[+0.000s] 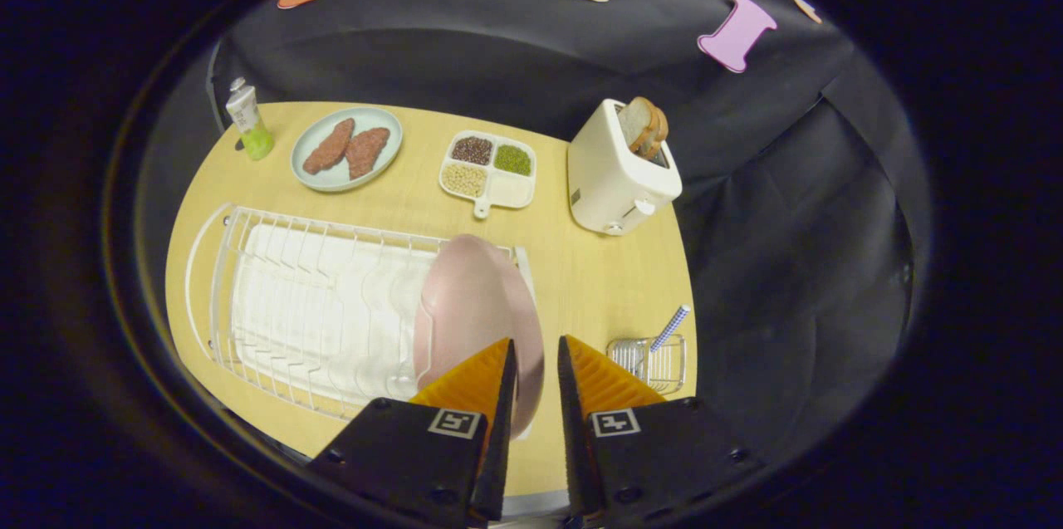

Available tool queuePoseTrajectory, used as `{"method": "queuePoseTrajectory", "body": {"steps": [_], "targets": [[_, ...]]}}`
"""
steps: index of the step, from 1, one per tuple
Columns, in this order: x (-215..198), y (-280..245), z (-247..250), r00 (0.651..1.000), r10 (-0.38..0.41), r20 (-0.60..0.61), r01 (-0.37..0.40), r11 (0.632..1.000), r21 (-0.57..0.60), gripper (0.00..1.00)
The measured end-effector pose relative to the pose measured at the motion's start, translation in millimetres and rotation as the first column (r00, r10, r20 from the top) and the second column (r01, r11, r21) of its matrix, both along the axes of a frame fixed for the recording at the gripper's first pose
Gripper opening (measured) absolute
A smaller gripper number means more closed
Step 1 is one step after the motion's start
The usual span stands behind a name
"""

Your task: Take the plate from the dish rack, then take the spoon from the basket and place it into the plate.

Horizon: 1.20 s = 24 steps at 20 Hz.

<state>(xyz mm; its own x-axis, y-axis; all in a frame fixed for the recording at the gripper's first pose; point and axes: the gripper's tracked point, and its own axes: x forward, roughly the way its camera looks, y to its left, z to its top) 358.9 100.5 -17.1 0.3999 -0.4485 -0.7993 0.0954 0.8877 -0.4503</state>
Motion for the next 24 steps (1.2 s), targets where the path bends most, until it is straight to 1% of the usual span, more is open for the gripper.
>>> {"method": "queuePoseTrajectory", "body": {"steps": [2, 3, 4, 5, 6, 8, 12, 15, 17, 19, 20, 22, 24], "targets": [[-1, -4, -6, 0.999, -0.041, -0.016, 0.040, 0.999, -0.021, 0.28], [-3, -5, -8, 0.999, -0.052, -0.011, 0.051, 0.998, -0.036, 0.27], [-2, -3, -7, 0.999, -0.054, 0.000, 0.054, 0.998, -0.040, 0.22], [-4, 1, -7, 0.997, -0.071, 0.015, 0.072, 0.996, -0.045, 0.21], [-6, 3, -6, 0.997, -0.078, 0.027, 0.079, 0.995, -0.058, 0.17], [-12, 10, -2, 0.995, -0.082, 0.048, 0.087, 0.991, -0.100, 0.14], [-18, 21, 5, 0.988, -0.106, 0.116, 0.125, 0.978, -0.168, 0.12], [-22, 17, 18, 0.971, -0.134, 0.197, 0.176, 0.961, -0.214, 0.12], [-25, 16, 29, 0.957, -0.141, 0.252, 0.198, 0.955, -0.219, 0.12], [-35, 18, 32, 0.955, -0.127, 0.267, 0.181, 0.966, -0.186, 0.12], [-43, 19, 32, 0.956, -0.128, 0.264, 0.171, 0.974, -0.148, 0.12], [-61, 20, 28, 0.962, -0.102, 0.253, 0.119, 0.991, -0.057, 0.12], [-85, 21, 25, 0.967, -0.048, 0.251, 0.046, 0.999, 0.015, 0.12]]}}
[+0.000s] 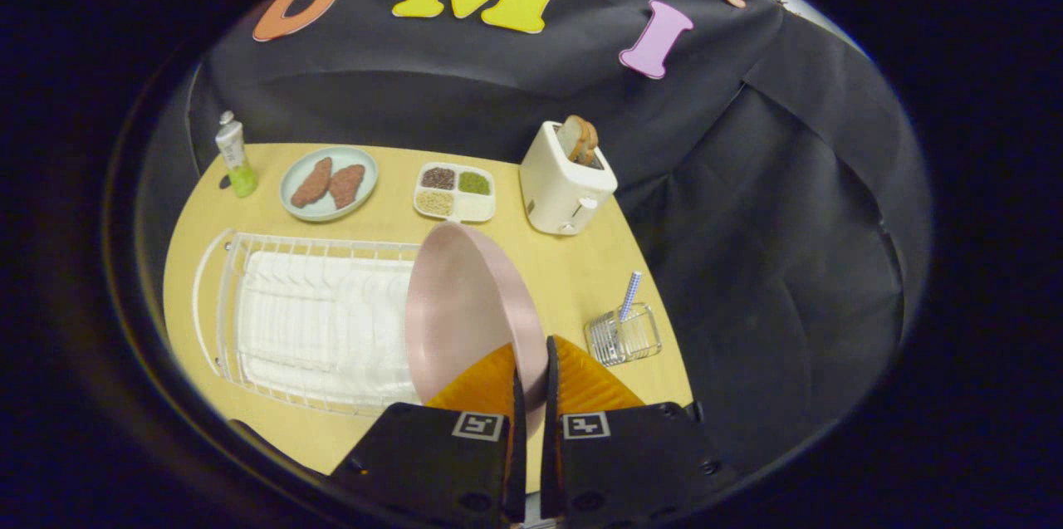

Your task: Take the plate from the dish rack, then take the spoon from the basket and place it into the plate.

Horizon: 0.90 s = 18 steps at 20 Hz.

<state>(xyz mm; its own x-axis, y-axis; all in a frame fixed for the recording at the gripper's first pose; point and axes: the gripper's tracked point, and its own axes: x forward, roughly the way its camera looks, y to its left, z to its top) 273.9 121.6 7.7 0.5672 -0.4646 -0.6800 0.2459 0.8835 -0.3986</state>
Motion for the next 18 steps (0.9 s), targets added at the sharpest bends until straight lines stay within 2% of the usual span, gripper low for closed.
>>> {"method": "queuePoseTrajectory", "body": {"steps": [4, 8, 12, 18], "targets": [[-56, -2, -11, 0.991, 0.125, 0.046, -0.129, 0.984, 0.121, 0.12], [-115, 3, -43, 0.969, 0.241, 0.047, -0.244, 0.921, 0.304, 0.12], [-145, -13, -95, 0.963, 0.263, 0.055, -0.264, 0.888, 0.376, 0.12], [-154, -35, -176, 0.954, 0.300, -0.020, -0.252, 0.832, 0.494, 0.12]]}}
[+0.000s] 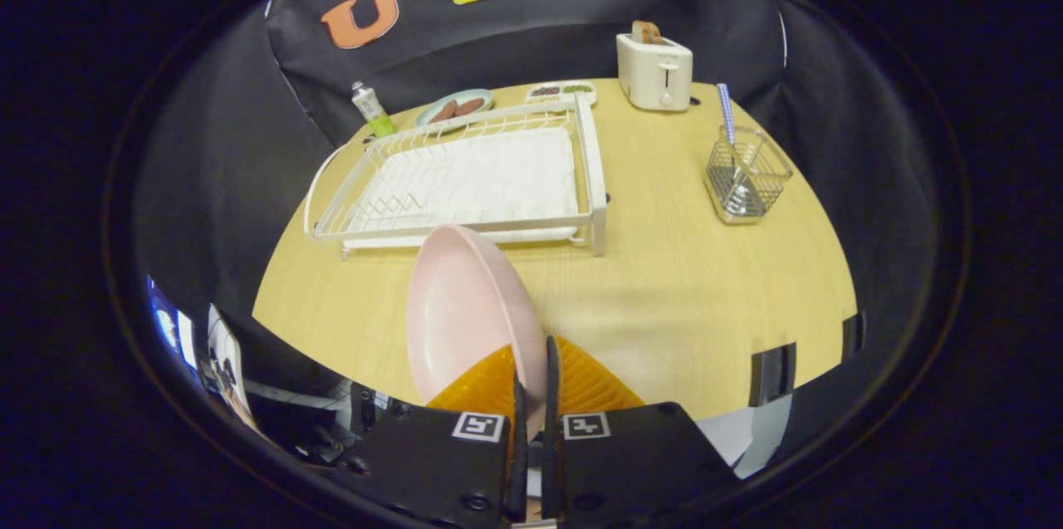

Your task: Take the plate from the dish rack, then take the spoon from the basket and place it into the plate.

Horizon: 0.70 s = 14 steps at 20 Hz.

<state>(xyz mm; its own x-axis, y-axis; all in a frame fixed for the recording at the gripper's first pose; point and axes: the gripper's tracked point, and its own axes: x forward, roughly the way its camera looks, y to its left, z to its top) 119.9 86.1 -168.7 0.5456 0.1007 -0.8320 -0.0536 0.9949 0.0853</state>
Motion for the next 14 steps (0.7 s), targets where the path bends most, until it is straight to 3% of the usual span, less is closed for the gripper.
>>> {"method": "queuePoseTrajectory", "body": {"steps": [6, 10, 14], "targets": [[11, -15, -24, 0.999, 0.052, -0.008, -0.051, 0.994, 0.098, 0.14], [10, -31, -50, 0.997, 0.041, -0.067, -0.025, 0.976, 0.215, 0.15], [16, -43, -62, 0.997, 0.028, -0.078, -0.008, 0.969, 0.248, 0.20]]}}
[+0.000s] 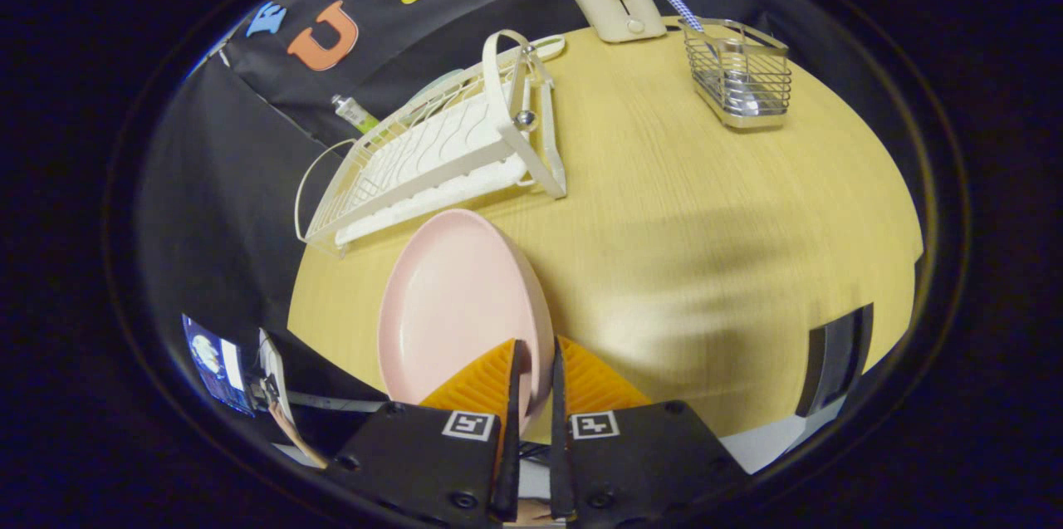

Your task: Take the plate from the dish rack, then take the spoon from the basket and place it into the plate.

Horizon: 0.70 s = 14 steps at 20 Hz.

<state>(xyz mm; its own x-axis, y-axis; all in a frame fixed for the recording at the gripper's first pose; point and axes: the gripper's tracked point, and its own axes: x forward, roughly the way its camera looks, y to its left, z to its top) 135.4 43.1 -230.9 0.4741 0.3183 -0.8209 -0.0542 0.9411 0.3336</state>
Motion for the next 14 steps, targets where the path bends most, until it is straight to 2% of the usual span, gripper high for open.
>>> {"method": "queuePoseTrajectory", "body": {"steps": [3, 6, 7, 8, 9, 10, 12, 14], "targets": [[6, -16, -5, 0.999, -0.011, 0.031, 0.013, 0.998, -0.068, 0.24], [15, -35, -3, 0.992, 0.002, 0.129, 0.024, 0.979, -0.200, 0.32], [19, -40, 4, 0.985, 0.004, 0.171, 0.035, 0.974, -0.223, 0.31], [21, -41, 8, 0.979, 0.007, 0.204, 0.041, 0.973, -0.227, 0.36], [23, -43, 15, 0.972, 0.014, 0.236, 0.041, 0.973, -0.228, 0.43], [25, -50, 22, 0.963, 0.012, 0.268, 0.056, 0.968, -0.243, 0.55], [38, -69, 45, 0.924, 0.012, 0.383, 0.104, 0.954, -0.280, 0.62], [46, -83, 67, 0.885, 0.022, 0.465, 0.136, 0.942, -0.305, 0.79]]}}
